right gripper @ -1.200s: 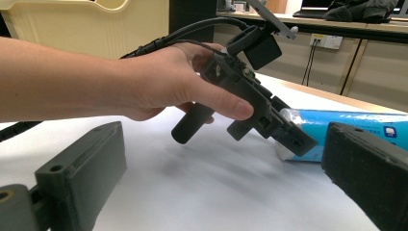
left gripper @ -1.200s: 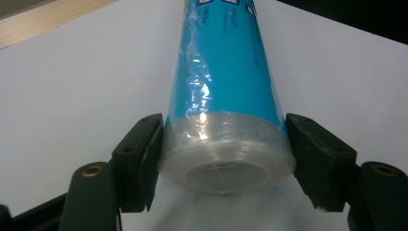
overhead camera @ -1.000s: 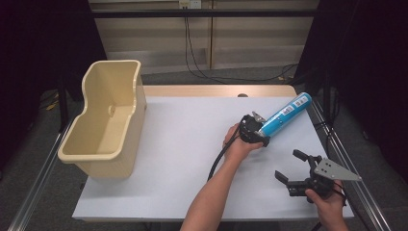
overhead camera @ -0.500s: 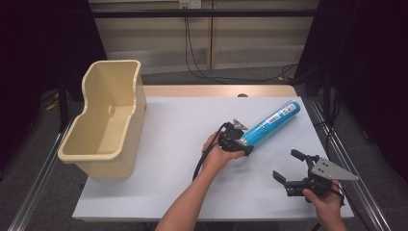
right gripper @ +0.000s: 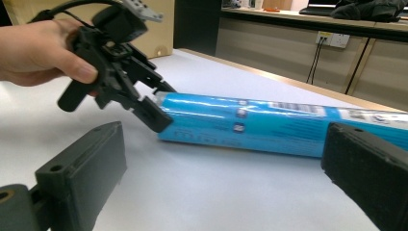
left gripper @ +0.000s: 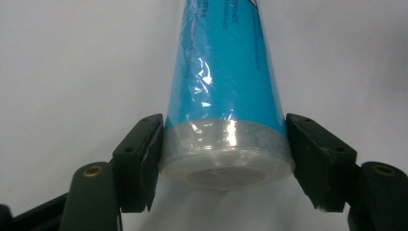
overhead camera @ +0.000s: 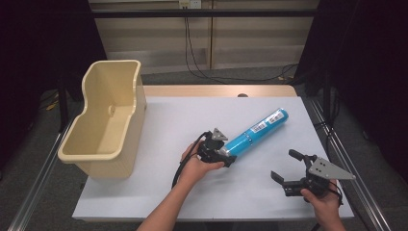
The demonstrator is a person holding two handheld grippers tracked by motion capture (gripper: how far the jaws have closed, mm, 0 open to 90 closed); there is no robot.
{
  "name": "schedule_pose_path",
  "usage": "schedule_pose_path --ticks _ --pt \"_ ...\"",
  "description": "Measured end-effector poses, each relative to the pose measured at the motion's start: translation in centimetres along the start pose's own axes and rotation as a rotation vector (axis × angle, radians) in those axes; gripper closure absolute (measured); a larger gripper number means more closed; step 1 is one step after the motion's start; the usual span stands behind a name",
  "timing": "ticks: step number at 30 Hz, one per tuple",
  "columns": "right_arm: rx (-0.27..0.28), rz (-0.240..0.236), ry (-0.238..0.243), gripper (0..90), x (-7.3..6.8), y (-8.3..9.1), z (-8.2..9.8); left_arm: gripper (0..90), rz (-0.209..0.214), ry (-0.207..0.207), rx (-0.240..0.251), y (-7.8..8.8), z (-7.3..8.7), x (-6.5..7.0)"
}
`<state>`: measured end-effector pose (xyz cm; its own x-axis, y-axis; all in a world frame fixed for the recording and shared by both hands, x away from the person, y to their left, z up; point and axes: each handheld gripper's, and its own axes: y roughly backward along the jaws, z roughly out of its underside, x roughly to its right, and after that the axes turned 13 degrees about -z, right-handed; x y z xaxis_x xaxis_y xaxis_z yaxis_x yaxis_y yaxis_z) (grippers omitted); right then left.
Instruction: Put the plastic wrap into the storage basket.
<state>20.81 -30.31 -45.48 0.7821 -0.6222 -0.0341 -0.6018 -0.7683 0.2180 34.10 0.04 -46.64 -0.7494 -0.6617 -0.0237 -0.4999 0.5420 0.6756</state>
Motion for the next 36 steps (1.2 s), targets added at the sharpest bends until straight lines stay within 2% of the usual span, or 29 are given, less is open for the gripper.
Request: schedule_pose_path --ticks 12,14,21,27,36 --pt "-0.006 -0.005 0.003 1.5 -0.2 -0.3 0.0 32.3 -0.01 -0.009 0.0 4.7 4.1 -2.0" --pt "-0.007 -0.006 0.003 1.4 -0.2 -0.5 0.0 32.2 -0.009 0.007 0.006 5.6 5.0 -2.2" --pt "-0.014 -0.01 0.006 1.4 -0.3 -0.7 0.1 32.2 -0.009 0.022 0.035 8.2 7.7 -3.3" --pt "-0.013 -0.009 0.0 1.4 -0.3 -0.6 0.1 32.2 -0.01 0.019 0.039 10.1 9.4 -4.0" --pt "-0.013 -0.009 0.003 1.4 -0.3 -0.6 0.1 32.3 -0.013 0.007 0.028 12.3 11.1 -4.5"
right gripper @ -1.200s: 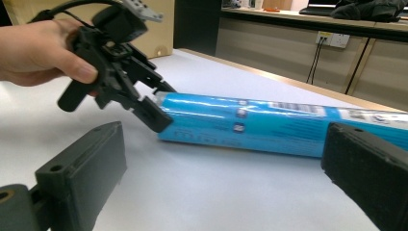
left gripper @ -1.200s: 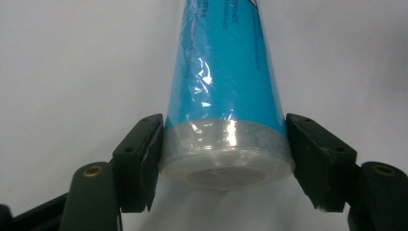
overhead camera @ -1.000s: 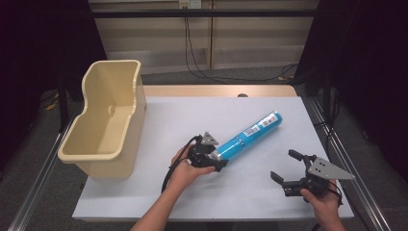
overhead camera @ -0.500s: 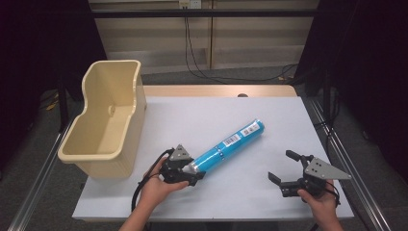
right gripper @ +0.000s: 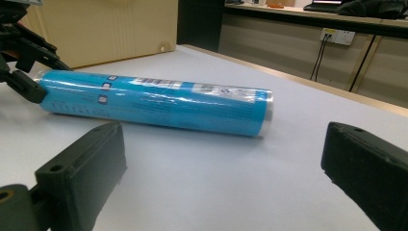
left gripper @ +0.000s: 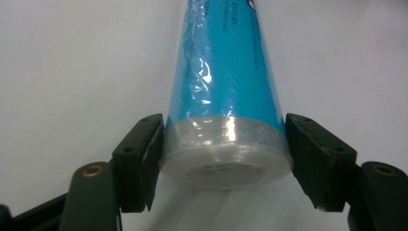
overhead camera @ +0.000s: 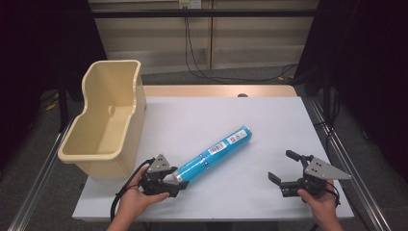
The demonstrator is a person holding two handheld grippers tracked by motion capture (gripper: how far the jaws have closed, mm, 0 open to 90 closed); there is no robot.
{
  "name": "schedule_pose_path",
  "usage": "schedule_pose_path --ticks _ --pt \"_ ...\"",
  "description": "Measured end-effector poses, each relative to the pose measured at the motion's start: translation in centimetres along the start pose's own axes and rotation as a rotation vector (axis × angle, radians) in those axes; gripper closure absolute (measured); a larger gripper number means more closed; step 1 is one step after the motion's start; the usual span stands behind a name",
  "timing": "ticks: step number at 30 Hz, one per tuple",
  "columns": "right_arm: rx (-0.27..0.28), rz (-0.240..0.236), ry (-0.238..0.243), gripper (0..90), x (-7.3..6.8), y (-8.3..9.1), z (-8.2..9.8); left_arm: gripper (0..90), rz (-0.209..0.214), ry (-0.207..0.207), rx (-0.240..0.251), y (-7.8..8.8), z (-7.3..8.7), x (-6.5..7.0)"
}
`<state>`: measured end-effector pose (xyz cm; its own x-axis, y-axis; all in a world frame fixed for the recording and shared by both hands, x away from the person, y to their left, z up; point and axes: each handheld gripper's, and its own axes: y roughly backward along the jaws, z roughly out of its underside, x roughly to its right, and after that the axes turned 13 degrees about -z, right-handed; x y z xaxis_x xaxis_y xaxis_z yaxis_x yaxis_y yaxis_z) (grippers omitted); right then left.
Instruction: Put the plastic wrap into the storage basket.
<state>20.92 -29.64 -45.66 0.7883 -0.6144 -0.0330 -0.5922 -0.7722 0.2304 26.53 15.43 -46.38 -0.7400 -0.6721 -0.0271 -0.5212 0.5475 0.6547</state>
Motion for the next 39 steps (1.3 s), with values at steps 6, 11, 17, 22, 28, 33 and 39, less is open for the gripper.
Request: schedule_pose_path --ticks 6,11,17,22,28,33,39 --pt "0.001 0.0 -0.003 1.4 0.0 0.0 0.0 32.2 -0.005 -0.005 0.0 1.0 0.7 -0.2" --pt "0.001 0.0 -0.003 1.4 0.0 0.1 0.0 32.2 0.0 0.0 0.005 1.2 1.0 -0.3" --pt "-0.002 -0.007 0.002 1.4 -0.1 -0.1 0.0 32.0 -0.006 -0.002 -0.008 1.2 0.8 -0.3" --pt "-0.002 -0.013 0.008 1.4 -0.2 -0.2 -0.1 27.8 0.014 0.031 -0.032 1.5 0.3 -0.7" --pt "-0.002 -0.014 0.006 1.5 -0.2 -0.2 -0.1 22.1 0.01 0.023 -0.05 1.7 -0.9 -0.7" --pt "0.002 -0.014 0.007 1.4 -0.2 -0.2 -0.2 19.7 0.017 0.03 -0.067 1.4 -2.1 -0.7" --pt "0.001 -0.019 0.007 1.5 -0.2 -0.3 -0.2 18.8 0.03 0.024 -0.096 0.9 -4.2 -0.6"
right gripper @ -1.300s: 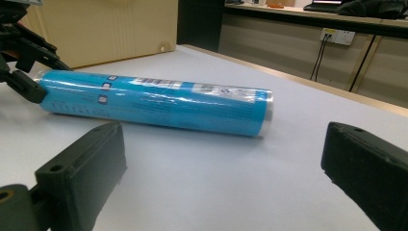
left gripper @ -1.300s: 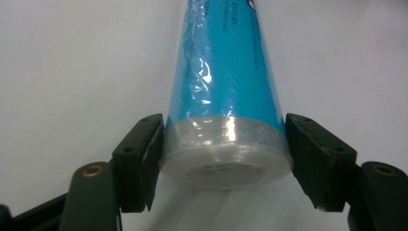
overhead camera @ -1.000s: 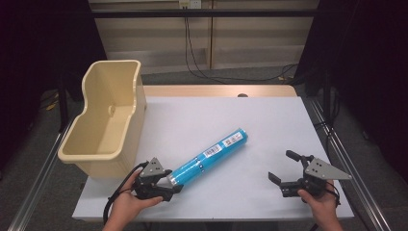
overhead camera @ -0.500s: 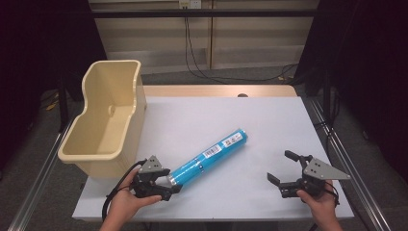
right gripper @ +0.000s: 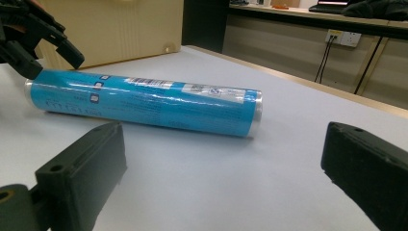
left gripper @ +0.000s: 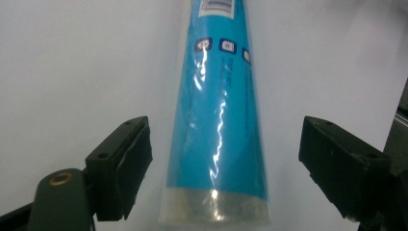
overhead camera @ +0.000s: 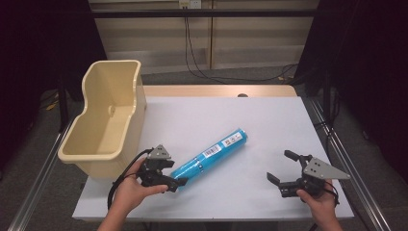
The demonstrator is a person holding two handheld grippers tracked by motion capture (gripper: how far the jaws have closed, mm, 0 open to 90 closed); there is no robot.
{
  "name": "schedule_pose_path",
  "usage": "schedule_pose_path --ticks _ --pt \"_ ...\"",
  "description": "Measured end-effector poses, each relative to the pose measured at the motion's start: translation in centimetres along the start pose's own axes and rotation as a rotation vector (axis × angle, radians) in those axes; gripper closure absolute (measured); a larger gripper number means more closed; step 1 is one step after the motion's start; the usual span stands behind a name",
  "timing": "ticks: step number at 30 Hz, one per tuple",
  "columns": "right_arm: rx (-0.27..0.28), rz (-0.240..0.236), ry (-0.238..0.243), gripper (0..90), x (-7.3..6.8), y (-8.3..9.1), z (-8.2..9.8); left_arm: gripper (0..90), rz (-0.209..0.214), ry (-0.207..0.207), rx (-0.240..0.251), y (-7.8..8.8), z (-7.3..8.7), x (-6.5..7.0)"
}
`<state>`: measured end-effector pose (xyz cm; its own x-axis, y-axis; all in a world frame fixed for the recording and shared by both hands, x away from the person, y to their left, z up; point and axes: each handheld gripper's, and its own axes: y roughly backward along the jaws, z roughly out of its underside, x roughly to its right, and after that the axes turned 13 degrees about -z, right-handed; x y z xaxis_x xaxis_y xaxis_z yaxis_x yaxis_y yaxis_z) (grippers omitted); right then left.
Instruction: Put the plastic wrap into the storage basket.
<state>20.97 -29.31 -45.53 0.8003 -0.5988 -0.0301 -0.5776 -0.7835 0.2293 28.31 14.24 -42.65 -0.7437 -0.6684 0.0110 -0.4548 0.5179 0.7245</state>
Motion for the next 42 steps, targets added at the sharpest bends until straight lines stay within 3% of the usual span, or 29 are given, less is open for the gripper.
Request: schedule_pose_path --ticks 7,16,25,42 --pt "0.005 0.002 -0.001 1.5 0.1 0.1 0.0 18.3 0.013 -0.01 -0.022 -1.4 -2.7 0.1" --pt "0.007 0.0 0.0 1.5 0.1 0.2 -0.1 18.7 0.014 -0.052 -0.082 -3.6 -6.4 0.3" --pt "0.004 -0.003 0.0 1.5 0.1 0.3 -0.1 18.5 0.019 -0.031 -0.134 -5.8 -7.9 0.2" --pt "0.011 -0.003 0.001 1.5 0.0 0.3 -0.1 20.4 0.033 -0.062 -0.223 -9.4 -9.9 1.3"
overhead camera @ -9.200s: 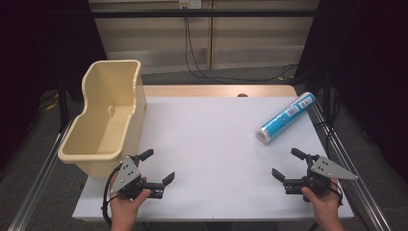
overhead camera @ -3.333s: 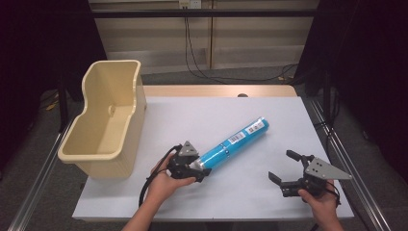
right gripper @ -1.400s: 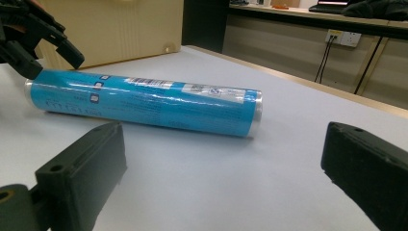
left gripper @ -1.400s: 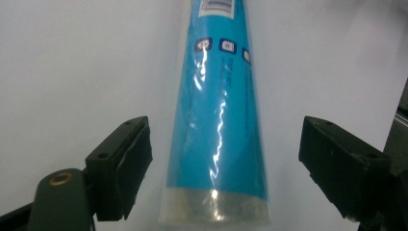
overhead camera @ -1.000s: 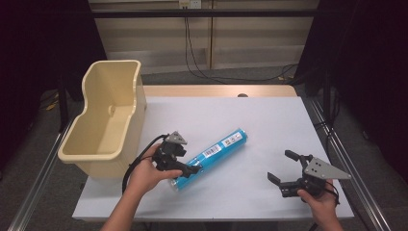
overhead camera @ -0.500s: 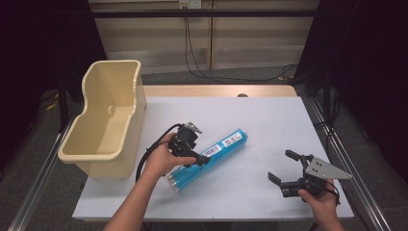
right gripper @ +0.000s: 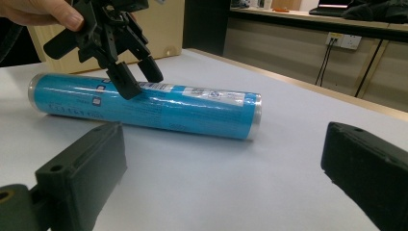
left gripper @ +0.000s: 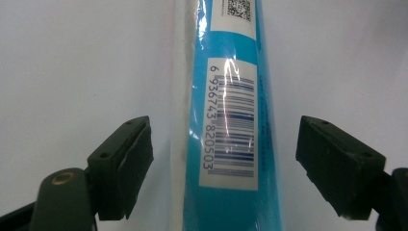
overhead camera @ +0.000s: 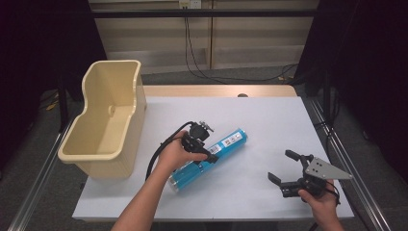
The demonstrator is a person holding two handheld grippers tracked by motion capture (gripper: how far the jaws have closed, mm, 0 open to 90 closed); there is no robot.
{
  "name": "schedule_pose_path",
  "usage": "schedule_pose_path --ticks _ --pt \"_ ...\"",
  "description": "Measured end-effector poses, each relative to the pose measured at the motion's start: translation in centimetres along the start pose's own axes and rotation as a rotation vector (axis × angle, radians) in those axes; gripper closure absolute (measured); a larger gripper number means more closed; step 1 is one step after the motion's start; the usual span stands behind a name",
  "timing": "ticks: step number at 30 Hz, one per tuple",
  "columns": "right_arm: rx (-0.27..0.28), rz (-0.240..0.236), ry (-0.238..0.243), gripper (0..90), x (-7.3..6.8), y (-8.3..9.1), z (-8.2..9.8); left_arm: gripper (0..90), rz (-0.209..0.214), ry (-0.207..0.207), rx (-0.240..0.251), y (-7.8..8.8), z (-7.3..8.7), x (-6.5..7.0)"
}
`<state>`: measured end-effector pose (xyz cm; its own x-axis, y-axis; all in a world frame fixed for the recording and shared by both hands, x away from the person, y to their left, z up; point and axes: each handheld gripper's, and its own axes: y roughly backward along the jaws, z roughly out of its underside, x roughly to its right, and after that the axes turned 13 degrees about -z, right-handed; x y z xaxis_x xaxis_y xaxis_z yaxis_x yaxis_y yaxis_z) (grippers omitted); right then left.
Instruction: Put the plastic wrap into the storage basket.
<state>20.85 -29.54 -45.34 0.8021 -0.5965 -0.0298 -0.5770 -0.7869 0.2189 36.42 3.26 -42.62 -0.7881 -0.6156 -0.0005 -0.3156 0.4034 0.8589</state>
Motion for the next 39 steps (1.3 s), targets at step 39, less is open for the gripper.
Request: schedule_pose_path --ticks 39 --pt "-0.002 -0.003 0.002 1.5 0.1 0.1 0.0 32.0 -0.061 -0.005 -0.164 -3.5 -1.6 1.8"
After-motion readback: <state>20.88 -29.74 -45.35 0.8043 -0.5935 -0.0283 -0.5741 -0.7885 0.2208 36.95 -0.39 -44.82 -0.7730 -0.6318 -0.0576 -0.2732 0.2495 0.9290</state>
